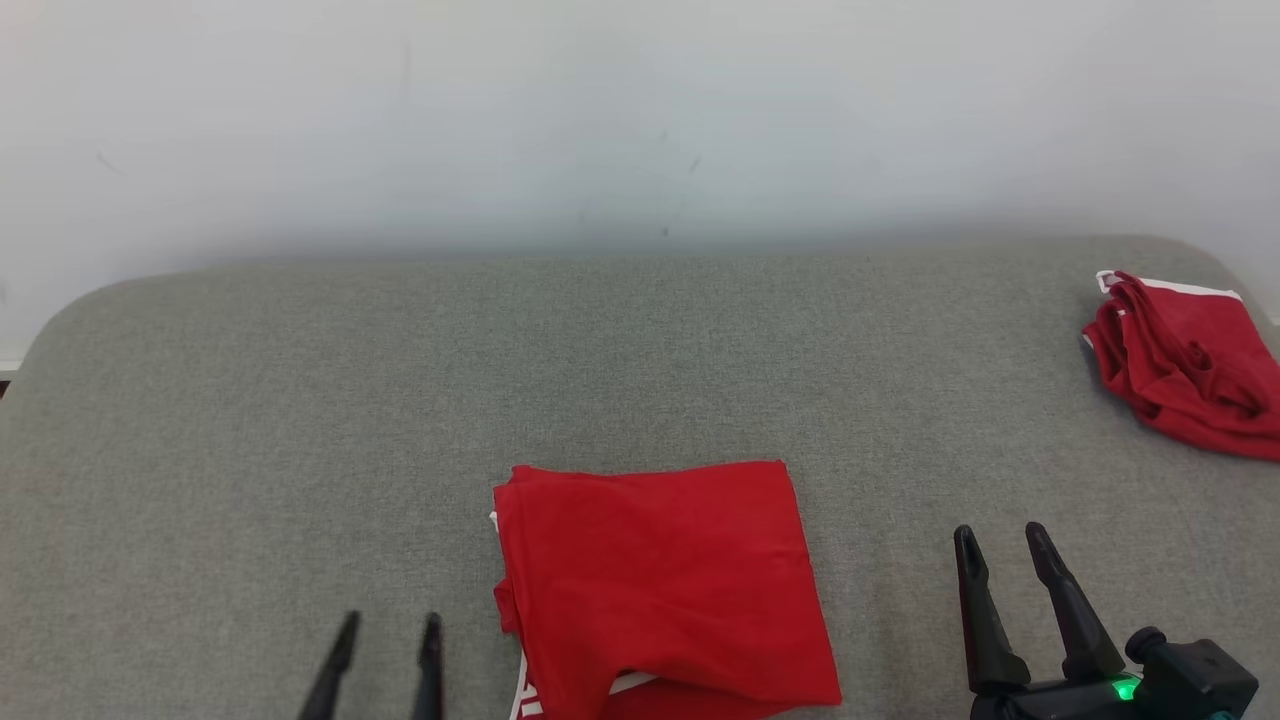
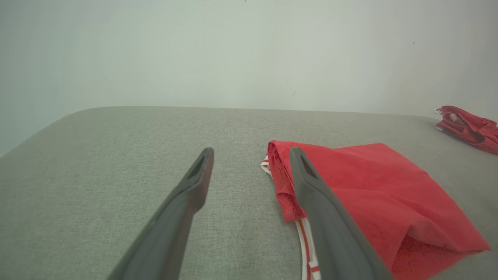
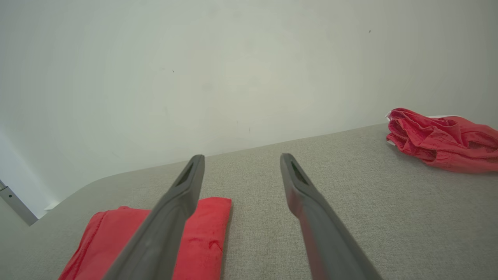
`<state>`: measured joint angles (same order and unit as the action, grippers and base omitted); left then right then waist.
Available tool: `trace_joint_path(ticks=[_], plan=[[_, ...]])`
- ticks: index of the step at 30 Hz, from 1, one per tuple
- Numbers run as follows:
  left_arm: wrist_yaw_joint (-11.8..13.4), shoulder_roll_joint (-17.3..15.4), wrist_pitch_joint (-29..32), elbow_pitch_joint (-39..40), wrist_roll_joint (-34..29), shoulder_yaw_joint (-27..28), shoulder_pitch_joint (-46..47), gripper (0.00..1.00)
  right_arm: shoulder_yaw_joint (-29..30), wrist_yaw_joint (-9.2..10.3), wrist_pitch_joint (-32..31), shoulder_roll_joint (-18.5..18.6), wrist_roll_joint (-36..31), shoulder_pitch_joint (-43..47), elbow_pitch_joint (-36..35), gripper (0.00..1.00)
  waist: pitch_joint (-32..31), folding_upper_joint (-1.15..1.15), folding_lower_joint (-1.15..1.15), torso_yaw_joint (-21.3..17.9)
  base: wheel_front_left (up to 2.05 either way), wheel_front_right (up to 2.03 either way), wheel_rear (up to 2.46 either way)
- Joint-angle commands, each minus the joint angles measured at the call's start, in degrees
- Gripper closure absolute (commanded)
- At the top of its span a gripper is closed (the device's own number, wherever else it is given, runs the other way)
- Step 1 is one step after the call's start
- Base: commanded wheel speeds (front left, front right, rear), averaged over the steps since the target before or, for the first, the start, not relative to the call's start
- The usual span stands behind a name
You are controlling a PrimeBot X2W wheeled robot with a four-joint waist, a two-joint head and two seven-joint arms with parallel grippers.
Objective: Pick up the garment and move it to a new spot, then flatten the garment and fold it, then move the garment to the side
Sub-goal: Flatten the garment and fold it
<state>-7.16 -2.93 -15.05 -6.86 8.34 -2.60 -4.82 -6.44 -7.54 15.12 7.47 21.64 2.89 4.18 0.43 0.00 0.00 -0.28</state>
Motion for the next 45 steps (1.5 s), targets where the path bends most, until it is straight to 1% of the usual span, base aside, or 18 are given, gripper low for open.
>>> trace_joint_path(ticks=[1, 6, 10, 13, 17, 22, 23, 24, 25, 26, 27, 32, 36, 41, 45], plan=[[-0.26, -0.03, -0.16, -1.09, -0.08, -1.38, -1.03, 0.00, -0.15, 0.14, 0.00, -0.06, -0.15, -0.24, 0.01, 0.00, 0.11, 0.00, 0.00, -0.06, 0.00, 0.00, 0.00], [-0.24, -2.11, -0.17, -5.16, 1.92, -9.51, -0.58, 0.00, -0.52, 0.14, -0.01, 0.53, 0.27, -1.05, 0.45, 0.00, 0.73, 0.00, 0.00, -0.49, 0.00, 0.00, 0.00], [-0.24, -2.78, -0.16, -9.06, 3.76, -14.99, -0.11, 0.00, -0.86, 0.14, -0.01, 0.75, 0.56, -1.59, 0.87, 0.00, 1.24, 0.00, 0.00, -1.09, 0.00, 0.00, 0.00], [-0.25, -2.59, -0.17, -11.38, 4.63, -16.23, 0.97, 0.00, -1.05, 0.14, -0.01, 0.80, 0.61, -1.83, 1.13, 0.00, 1.62, 0.00, 0.00, -1.72, 0.00, 0.00, 0.00], [-0.25, -2.03, -0.16, -13.77, 6.07, -15.97, 2.32, 0.00, -1.40, 0.14, 0.00, 0.83, 0.77, -2.46, 1.18, 0.00, 2.04, 0.00, 0.00, -2.56, 0.00, 0.00, 0.00], [-0.26, -2.19, -0.17, -17.34, 7.35, -17.26, 3.91, 0.00, -1.59, 0.14, -0.01, 0.97, 0.84, -2.79, 1.43, 0.00, 2.32, 0.00, 0.00, -3.54, 0.00, 0.00, 0.00], [-0.26, -2.31, -0.17, -17.80, 7.43, -17.36, 4.34, 0.29, -1.50, 0.14, -0.01, 0.97, 0.84, -2.83, 1.45, 0.00, 2.35, 0.00, 0.00, -3.65, 0.00, 0.00, 0.00], [-0.26, -2.31, -0.17, -17.80, 7.43, -17.36, 4.34, 0.29, -1.50, 0.14, -0.01, 0.97, 0.84, -2.83, 1.45, 0.00, 2.35, 0.00, 0.00, -3.65, 0.00, 0.00, 0.00], [-0.26, -2.47, -0.16, -18.44, 7.29, -17.60, 4.61, 0.65, -1.40, 0.14, 0.00, 0.95, 0.84, -2.85, 1.44, 0.00, 2.37, 0.00, 0.00, -3.75, 0.00, 0.00, 0.00], [-0.26, -2.62, -0.17, -18.77, 7.32, -17.66, 4.99, 0.96, -1.29, 0.14, 0.00, 0.93, 0.85, -2.81, 1.40, 0.00, 2.39, 0.00, 0.00, -3.83, 0.00, 0.00, 0.00], [-0.26, -2.72, -0.17, -18.78, 7.45, -17.40, 5.38, 1.00, -1.24, 0.14, 0.00, 0.92, 0.85, -2.70, 1.36, 0.00, 2.40, 0.00, 0.00, -3.87, 0.00, 0.00, 0.00], [-0.26, -3.51, -0.16, -16.92, 6.25, -15.66, 6.19, 1.00, -0.79, 0.14, 0.00, 0.71, 0.60, -2.34, 1.29, 0.00, 2.27, 0.00, 0.00, -3.72, 0.00, 0.00, 0.00], [-0.26, -4.42, -0.16, -13.80, 5.04, -14.98, 5.59, 1.00, -0.55, 0.14, 0.00, 0.56, 0.40, -2.07, 1.26, 0.00, 2.13, 0.00, 0.00, -3.53, 0.00, 0.00, 0.00], [-0.26, -5.48, -0.16, -10.63, 3.38, -15.88, 3.91, 1.00, 0.03, 0.14, 0.00, 0.57, 0.29, -1.71, 1.46, 0.00, 2.00, 0.00, 0.00, -3.26, 0.00, 0.00, 0.00], [-0.26, -5.77, -0.16, -11.62, 4.25, -16.93, 2.40, 1.00, 0.27, 0.14, 0.00, 0.74, 0.19, -1.88, 1.78, 0.00, 1.98, 0.00, 0.00, -3.13, 0.00, 0.00, 0.00]])
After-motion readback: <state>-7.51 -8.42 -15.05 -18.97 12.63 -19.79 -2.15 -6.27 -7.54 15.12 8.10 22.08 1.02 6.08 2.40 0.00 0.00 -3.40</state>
